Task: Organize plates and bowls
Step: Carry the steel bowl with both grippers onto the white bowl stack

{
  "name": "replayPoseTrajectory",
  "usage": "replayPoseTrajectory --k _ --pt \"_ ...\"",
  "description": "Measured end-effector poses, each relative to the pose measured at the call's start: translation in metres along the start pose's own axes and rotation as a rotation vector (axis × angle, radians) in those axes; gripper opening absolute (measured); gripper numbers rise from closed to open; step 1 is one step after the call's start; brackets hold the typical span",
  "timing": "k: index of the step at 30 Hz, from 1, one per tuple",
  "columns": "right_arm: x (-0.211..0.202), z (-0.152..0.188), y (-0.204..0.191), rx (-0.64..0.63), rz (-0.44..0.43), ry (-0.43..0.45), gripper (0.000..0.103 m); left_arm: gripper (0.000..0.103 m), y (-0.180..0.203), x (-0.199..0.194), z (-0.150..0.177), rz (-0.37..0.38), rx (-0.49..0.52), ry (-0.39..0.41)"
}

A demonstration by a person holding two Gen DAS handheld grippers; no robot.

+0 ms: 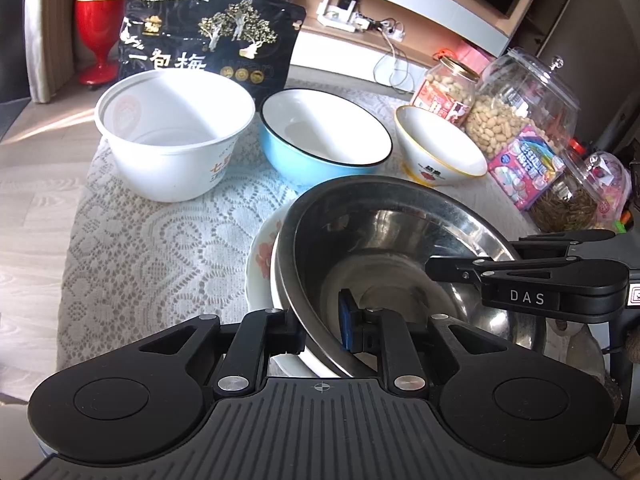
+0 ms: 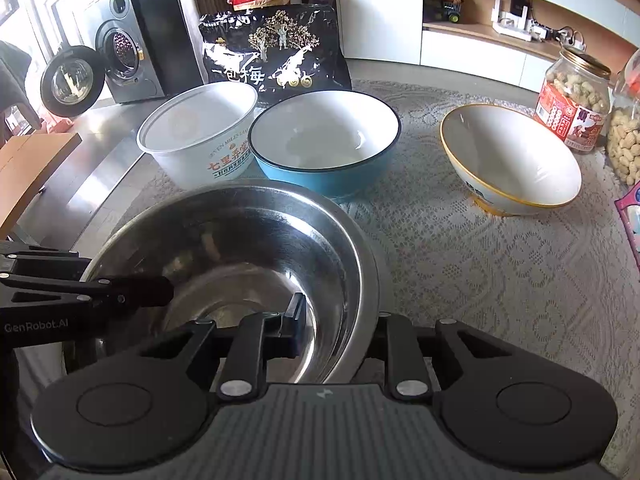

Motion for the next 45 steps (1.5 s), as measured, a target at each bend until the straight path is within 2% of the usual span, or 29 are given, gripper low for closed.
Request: replayPoseTrajectory --k 8,14,18,21,30,33,34,36,42,45 --pt "-0.008 0.001 -0.002 -0.009 -0.018 0.018 0.024 0.02 -0.007 -0.01 -0.005 -0.005 -0.025 0.033" --pt "-0.014 0.006 0.0 -0.014 -0.025 0.023 0.025 0.021 -0.003 -0.008 -0.002 -0.014 -0.001 0.017" --pt "-0.013 0.006 0.002 0.007 -0.047 0.016 0.027 0.019 -0.005 -0.002 -0.003 0.004 -0.021 0.002" --pt "-0.014 0.005 0.001 0.014 -0.051 0.017 0.029 0.02 -0.006 -0.001 -0.004 -0.014 -0.025 0.007" --pt "-0.025 0.005 0.0 -0.005 -0.028 0.046 0.03 0.02 -0.006 0.002 -0.005 -0.029 -0.009 0.011" --pt "-0.022 0.002 0.006 0.015 -0.004 0.044 0.039 0.02 -0.007 0.002 -0.006 -0.04 -0.008 0.022" --pt "-0.02 0.002 0.008 0.021 0.001 0.042 0.039 0.021 -0.007 0.001 -0.007 -0.048 -0.005 0.029" --pt "-0.019 0.0 0.01 0.029 0.006 0.04 0.039 0.017 -0.008 -0.003 -0.009 -0.08 0.009 0.046" --pt "-0.018 0.002 0.01 0.021 0.016 0.046 0.039 0.019 -0.01 -0.008 -0.009 -0.049 -0.002 0.041" --pt "-0.013 0.005 0.013 0.028 0.025 0.03 0.039 0.02 -0.015 -0.016 -0.01 -0.081 -0.012 0.059"
Point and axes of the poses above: each gripper's, at about its wrist camera, not at the fingertips, and x roughly the way its jaws point, y to its right, z to its underside, the point moved 10 cm from there along x, roughly the way its jaws point, and after that the axes turned 13 degrees about -y, right-handed, at the moved point
